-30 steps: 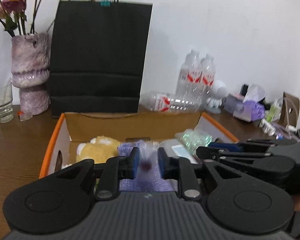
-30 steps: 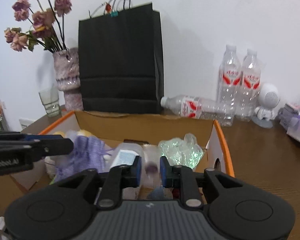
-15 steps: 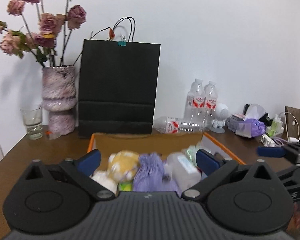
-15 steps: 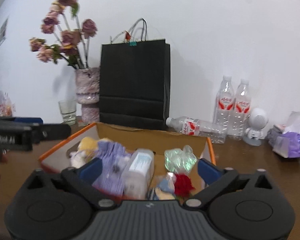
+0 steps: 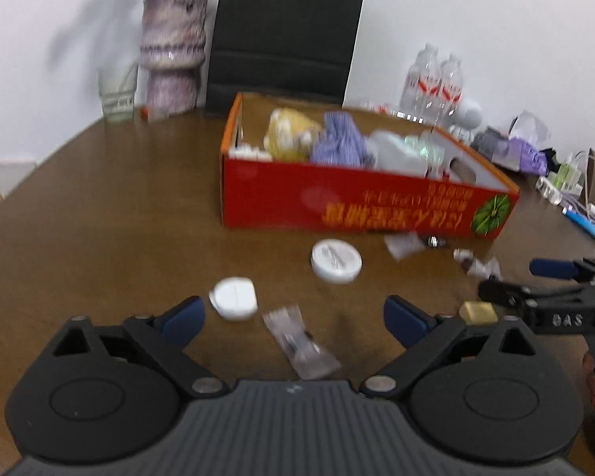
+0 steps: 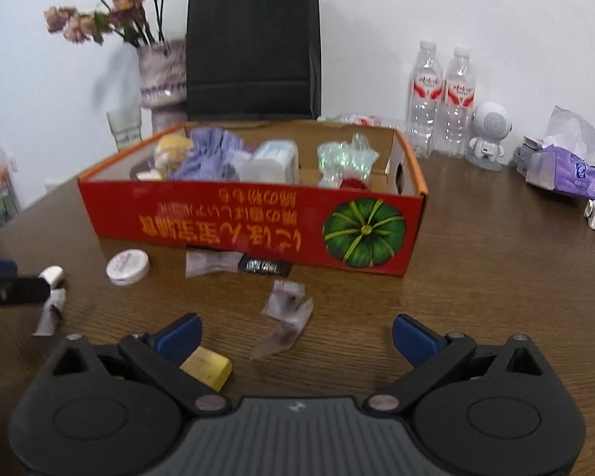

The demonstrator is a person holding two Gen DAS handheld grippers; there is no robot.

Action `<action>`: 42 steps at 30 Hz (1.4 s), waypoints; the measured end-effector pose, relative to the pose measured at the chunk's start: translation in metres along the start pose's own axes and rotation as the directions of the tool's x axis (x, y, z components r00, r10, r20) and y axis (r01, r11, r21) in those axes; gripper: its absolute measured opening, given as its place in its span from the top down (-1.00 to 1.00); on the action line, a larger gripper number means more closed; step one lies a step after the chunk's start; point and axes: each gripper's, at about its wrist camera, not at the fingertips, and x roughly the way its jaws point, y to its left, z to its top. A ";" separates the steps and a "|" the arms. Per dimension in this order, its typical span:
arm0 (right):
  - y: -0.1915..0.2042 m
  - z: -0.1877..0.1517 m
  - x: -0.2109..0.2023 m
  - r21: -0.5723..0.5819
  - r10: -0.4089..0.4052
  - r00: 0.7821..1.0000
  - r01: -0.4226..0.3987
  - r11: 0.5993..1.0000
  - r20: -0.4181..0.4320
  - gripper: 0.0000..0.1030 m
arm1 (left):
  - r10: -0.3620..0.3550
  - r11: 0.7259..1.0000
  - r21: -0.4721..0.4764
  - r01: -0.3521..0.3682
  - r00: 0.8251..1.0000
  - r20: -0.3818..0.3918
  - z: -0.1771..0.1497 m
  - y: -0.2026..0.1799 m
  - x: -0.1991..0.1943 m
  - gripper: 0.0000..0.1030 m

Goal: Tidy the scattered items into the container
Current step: 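Grasp another clear packet with the left gripper while the right grasps one too, then carry both clear packets over the box and open both grippers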

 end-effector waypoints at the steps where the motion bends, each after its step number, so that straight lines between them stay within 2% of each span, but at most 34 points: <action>1: 0.002 0.001 0.002 0.000 -0.005 1.000 0.005 1.000 -0.003 -0.91 | 0.006 1.000 -0.009 -0.006 1.000 -0.012 -0.002 -0.001 0.004 -0.82; 2: 0.003 0.002 0.005 0.003 -0.012 1.000 0.012 1.000 -0.007 -0.89 | 0.012 1.000 -0.015 -0.013 1.000 -0.022 -0.003 -0.002 0.007 -0.70; 5: 0.004 0.006 0.009 0.012 -0.048 0.999 0.048 0.999 -0.012 -0.62 | 0.048 0.999 -0.023 -0.049 0.998 -0.035 -0.004 -0.006 0.014 -0.31; 6: 0.003 0.007 0.012 0.018 -0.053 0.998 0.053 0.998 -0.022 -0.45 | 0.058 0.998 -0.021 -0.058 0.998 -0.031 -0.006 -0.006 0.014 -0.12; 7: 0.001 0.006 0.013 0.030 -0.048 0.998 0.049 0.998 -0.032 -0.18 | 0.053 0.998 -0.021 -0.053 0.998 -0.028 -0.006 -0.007 0.014 -0.03; 9: -0.005 0.006 0.014 0.050 -0.024 0.999 0.026 0.998 -0.047 0.12 | 0.047 0.999 -0.014 -0.048 0.999 -0.027 -0.005 -0.008 0.014 0.40; 10: -0.006 0.005 0.013 0.046 -0.027 0.999 0.029 0.999 -0.042 0.27 | 0.043 0.999 -0.003 -0.043 0.999 -0.027 -0.006 -0.009 0.014 0.54; 11: -0.007 0.005 0.012 0.044 -0.022 0.999 0.023 0.999 -0.044 0.36 | 0.037 0.999 0.002 -0.037 0.999 -0.026 -0.007 -0.010 0.013 0.55; 13: -0.008 0.003 0.008 0.050 0.007 0.999 -0.005 0.999 -0.044 0.71 | 0.027 1.000 -0.003 -0.027 0.999 -0.022 -0.008 -0.009 0.011 0.55; 16: -0.010 -0.002 -0.004 0.050 0.026 1.000 -0.025 0.998 -0.016 0.80 | -0.002 1.000 -0.012 0.002 1.000 0.000 -0.010 -0.007 0.001 0.56; 22: -0.016 -0.002 -0.041 0.069 0.044 0.995 -0.050 0.996 0.085 0.85 | -0.045 0.999 -0.007 0.045 0.996 0.073 -0.007 -0.007 -0.027 0.56; 29: -0.019 0.006 -0.052 0.080 0.065 0.991 -0.075 0.994 0.115 0.85 | -0.089 0.996 0.010 0.088 0.987 0.133 0.004 -0.013 -0.046 0.56; 30: -0.019 0.008 -0.050 0.082 0.066 0.992 -0.075 0.994 0.110 0.77 | -0.091 0.996 0.013 0.090 0.986 0.139 0.006 -0.014 -0.046 0.56; 32: -0.017 0.008 -0.044 0.079 0.068 0.995 -0.074 0.994 0.072 0.42 | -0.092 0.996 0.016 0.091 0.986 0.139 0.006 -0.015 -0.045 0.55; 33: -0.015 0.006 -0.039 0.073 0.061 0.997 -0.064 0.995 0.052 0.08 | -0.093 0.996 0.016 0.091 0.987 0.133 0.005 -0.015 -0.043 0.55; 34: -0.012 0.003 -0.033 0.059 0.047 0.998 -0.049 0.997 0.033 0.02 | -0.094 0.996 0.014 0.093 0.988 0.124 0.004 -0.014 -0.040 0.55; 37: -0.008 -0.003 -0.015 0.030 0.008 1.000 -0.008 1.000 -0.029 0.12 | -0.099 0.995 -0.002 0.099 0.991 0.095 -0.002 -0.010 -0.031 0.55; 38: -0.008 -0.004 -0.011 0.029 0.003 0.999 -0.002 1.000 -0.043 0.20 | -0.102 0.995 -0.009 0.103 0.991 0.087 -0.004 -0.009 -0.030 0.55; 40: -0.006 -0.005 -0.004 0.011 -0.010 0.999 0.010 1.000 -0.045 0.61 | -0.106 0.994 -0.015 0.108 0.991 0.081 -0.008 -0.006 -0.028 0.55; 42: -0.003 -0.005 -0.003 -0.003 -0.001 0.999 0.001 1.000 -0.045 0.70 | -0.106 0.994 -0.021 0.108 0.991 0.078 -0.009 -0.003 -0.028 0.55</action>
